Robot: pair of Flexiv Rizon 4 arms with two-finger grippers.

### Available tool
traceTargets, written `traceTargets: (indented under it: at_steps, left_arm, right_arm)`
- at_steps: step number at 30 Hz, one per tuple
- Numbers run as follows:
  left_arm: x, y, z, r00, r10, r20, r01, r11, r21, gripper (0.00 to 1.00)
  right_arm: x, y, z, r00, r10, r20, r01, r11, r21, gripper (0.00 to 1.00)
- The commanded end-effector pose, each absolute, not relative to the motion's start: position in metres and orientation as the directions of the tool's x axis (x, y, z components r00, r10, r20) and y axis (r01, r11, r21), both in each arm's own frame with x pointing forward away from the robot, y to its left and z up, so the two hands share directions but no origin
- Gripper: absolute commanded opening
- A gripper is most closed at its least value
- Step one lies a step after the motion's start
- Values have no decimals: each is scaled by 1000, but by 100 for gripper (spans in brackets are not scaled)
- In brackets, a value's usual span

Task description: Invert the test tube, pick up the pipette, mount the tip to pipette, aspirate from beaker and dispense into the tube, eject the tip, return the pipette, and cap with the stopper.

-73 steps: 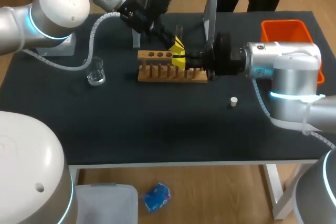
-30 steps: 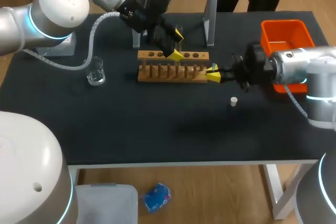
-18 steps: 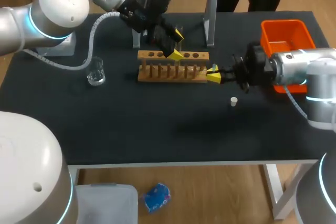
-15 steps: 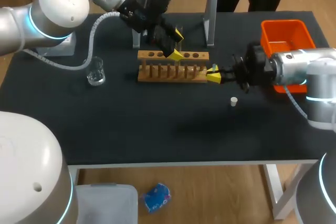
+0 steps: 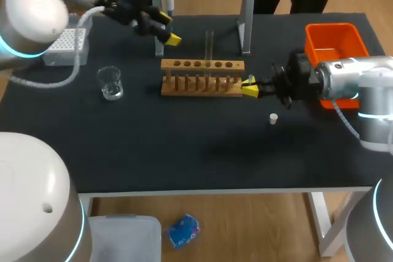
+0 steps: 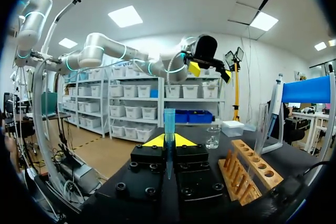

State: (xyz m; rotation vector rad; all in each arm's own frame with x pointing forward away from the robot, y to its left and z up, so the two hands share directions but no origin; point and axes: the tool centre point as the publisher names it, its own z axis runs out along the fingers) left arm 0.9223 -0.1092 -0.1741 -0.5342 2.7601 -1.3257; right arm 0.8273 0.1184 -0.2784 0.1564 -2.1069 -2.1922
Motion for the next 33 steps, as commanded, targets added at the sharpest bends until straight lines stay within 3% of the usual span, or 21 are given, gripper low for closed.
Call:
traceTargets:
  at_steps: [1, 17, 33]
  left_arm:
    - [916, -61, -181, -791, -608, 69, -417, 451, -789, 100]
    - [919, -64, -181, -785, -618, 56, -416, 457, -786, 100]
    - [1007, -79, -178, -572, -819, 39, -505, 315, -803, 100]
  right_arm:
    - [828, 118, -279, -990, -143, -8, -2, -41, 999, 0]
    - [828, 118, -279, -990, -143, -8, -2, -41, 999, 0]
    - [828, 118, -279, -990, -143, -8, -2, -41, 999, 0]
